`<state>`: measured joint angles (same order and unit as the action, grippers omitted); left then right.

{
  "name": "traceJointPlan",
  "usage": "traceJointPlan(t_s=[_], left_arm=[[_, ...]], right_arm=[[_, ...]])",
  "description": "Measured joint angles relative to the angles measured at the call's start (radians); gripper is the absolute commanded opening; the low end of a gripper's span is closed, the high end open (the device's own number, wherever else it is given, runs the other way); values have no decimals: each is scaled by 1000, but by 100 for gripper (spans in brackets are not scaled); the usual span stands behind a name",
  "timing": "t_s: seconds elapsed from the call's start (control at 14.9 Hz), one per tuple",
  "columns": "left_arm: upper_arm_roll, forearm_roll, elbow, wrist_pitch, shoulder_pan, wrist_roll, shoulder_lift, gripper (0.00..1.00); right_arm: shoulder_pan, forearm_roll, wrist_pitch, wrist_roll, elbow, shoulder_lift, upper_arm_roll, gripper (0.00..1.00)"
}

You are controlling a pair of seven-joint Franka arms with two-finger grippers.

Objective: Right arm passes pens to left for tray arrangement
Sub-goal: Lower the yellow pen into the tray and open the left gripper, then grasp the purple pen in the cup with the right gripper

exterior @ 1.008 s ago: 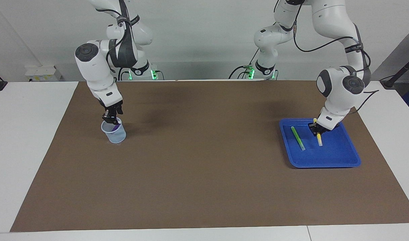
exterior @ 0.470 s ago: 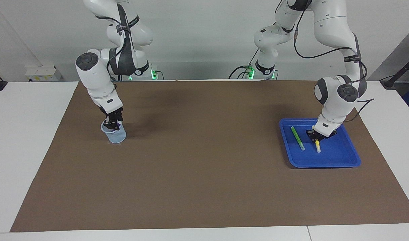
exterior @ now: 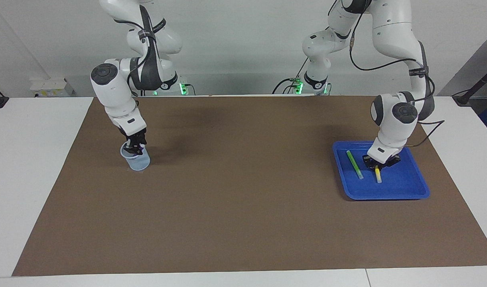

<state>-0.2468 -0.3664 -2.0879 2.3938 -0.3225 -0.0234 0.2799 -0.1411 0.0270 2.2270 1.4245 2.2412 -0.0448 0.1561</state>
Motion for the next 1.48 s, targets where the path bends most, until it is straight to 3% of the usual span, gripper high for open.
traceJointPlan(t_s=[0.34,0.47,0.74,0.87,1.01,1.14,1.34,1.48], left_arm=[[-1,-1,0,5,0,-64,13,62],[-1,-1,0,5,0,-69,14,78],[-2,19,0,3,0,-79,14,83],[-2,49,7,-14,0,-79,14,84],[-4,58,28,-56,0,-80,13,94],[-10,60,56,-113,0,-81,11,94],[-23,98,100,-194,0,-85,6,100],[-27,200,135,-246,1,-87,-5,100]], right_arm=[[0,0,0,0,4,0,0,43],[0,0,0,0,7,0,0,43],[0,0,0,0,12,0,0,43],[0,0,2,0,14,0,0,30],[-1,0,6,0,14,0,0,21],[-1,0,9,0,14,0,-1,8],[-2,0,11,0,14,0,-1,0],[-2,0,11,0,12,0,-1,0]])
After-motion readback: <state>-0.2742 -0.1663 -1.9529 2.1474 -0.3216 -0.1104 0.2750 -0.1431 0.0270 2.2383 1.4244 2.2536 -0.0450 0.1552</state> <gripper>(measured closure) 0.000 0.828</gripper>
